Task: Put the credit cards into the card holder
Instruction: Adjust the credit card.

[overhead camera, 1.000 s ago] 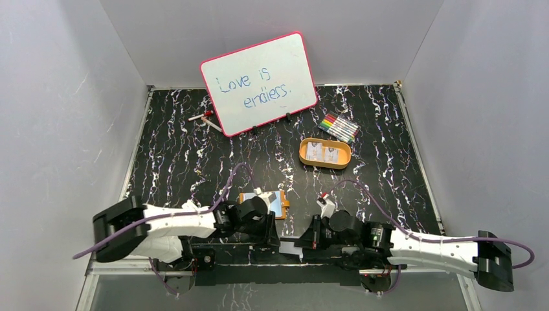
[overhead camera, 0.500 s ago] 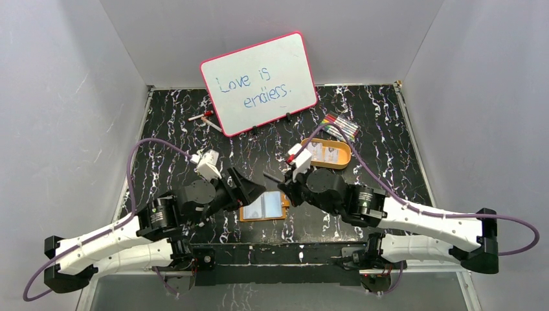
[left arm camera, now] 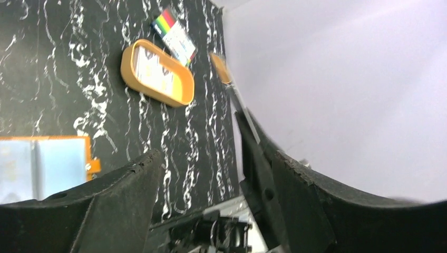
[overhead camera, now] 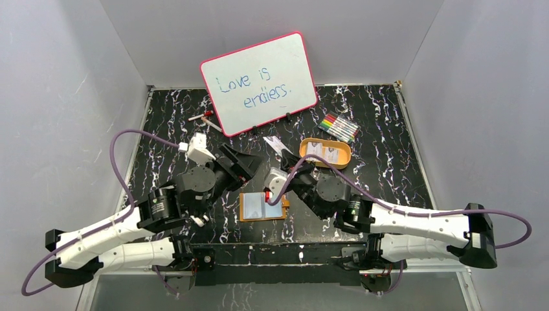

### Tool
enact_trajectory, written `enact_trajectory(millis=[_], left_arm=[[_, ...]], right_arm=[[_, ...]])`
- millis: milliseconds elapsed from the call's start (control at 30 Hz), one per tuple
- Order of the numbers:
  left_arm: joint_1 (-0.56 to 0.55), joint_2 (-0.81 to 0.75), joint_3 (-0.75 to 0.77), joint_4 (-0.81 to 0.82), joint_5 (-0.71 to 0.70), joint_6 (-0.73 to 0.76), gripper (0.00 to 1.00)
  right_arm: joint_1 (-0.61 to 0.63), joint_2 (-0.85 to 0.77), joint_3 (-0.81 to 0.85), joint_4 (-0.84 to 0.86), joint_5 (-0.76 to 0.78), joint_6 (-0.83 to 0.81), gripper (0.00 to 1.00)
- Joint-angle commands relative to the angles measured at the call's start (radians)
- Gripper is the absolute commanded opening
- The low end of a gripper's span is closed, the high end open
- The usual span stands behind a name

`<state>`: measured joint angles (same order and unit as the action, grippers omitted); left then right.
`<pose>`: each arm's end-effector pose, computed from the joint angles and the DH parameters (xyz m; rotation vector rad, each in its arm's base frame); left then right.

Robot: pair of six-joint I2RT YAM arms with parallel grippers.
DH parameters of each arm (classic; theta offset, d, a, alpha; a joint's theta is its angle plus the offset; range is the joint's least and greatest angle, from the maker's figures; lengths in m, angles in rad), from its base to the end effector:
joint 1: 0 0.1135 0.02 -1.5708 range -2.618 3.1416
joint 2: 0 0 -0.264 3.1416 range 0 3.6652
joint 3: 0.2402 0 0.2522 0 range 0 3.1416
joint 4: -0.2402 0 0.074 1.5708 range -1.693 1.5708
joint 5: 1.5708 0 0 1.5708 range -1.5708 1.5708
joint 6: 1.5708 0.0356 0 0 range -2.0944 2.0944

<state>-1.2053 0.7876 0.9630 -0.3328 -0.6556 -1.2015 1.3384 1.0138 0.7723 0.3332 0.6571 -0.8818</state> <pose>0.0794 -0.1467 0.3864 -0.5137 1.7818 -1.2015 0.0751 0.2231 0.3466 -1.0247 1.0945 -0.1179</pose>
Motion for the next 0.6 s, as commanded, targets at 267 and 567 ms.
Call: enact_trajectory(millis=[267,567], left_arm=[[0.203,0.278,0.251,0.034,0.116,-0.062,0.65],[0.250,0.290,0.215,0.100,0.226,-0.091,0.45]], right_arm=[[0.086,-0.014,-0.064,0.359,0.030,-0.586,0.00],[0.093,-0.020,-0.074,0.380,0.028,-0.618,0.00]])
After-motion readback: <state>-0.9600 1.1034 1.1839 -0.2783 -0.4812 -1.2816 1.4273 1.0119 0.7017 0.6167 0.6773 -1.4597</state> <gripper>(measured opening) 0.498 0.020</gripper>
